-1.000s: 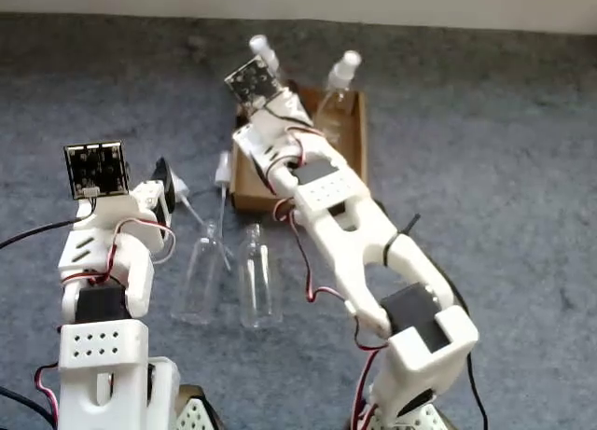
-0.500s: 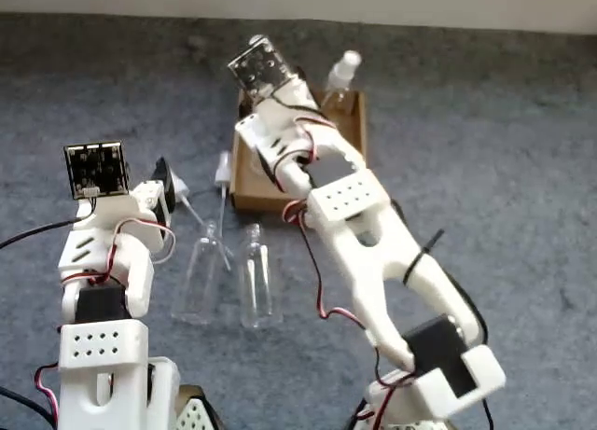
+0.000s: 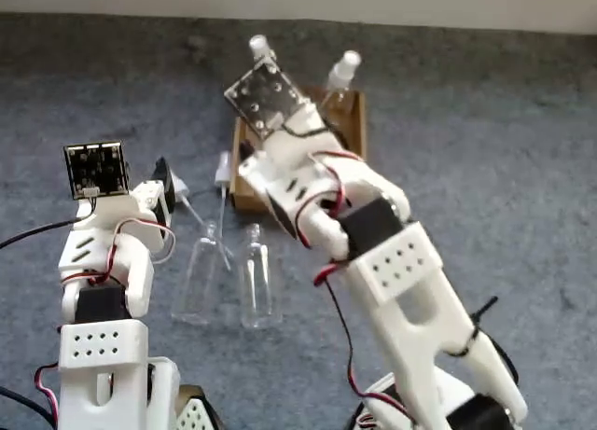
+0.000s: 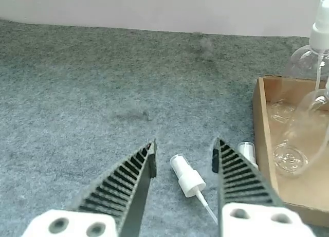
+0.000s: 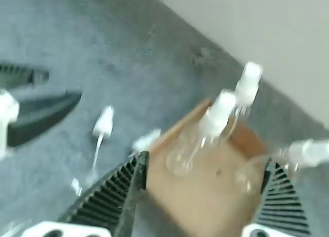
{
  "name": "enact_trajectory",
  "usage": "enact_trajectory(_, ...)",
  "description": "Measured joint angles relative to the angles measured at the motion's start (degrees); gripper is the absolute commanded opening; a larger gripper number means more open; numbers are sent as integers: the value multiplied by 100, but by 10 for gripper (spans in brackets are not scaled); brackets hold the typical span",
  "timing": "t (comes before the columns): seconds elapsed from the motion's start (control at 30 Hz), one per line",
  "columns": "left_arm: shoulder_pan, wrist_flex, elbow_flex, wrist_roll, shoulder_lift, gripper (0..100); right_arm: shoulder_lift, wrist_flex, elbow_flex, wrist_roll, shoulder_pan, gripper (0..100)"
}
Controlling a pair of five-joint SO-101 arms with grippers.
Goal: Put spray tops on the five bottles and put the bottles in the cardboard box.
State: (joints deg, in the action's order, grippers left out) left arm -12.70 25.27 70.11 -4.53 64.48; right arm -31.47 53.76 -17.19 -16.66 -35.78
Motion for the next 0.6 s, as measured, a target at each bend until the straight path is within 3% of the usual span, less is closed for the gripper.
enact_trajectory(0.13,0,185,-26,88,0,137,-659,1002,-475,0,0,189)
enact_trajectory(0.33,-325,1802,-835,721,-18,140,-1521,1275,-1565,0,0,189)
enact_trajectory(0.6,-879,3886,-2813,1301,-1020,141,-1345,1292,-2259,862,-9,189)
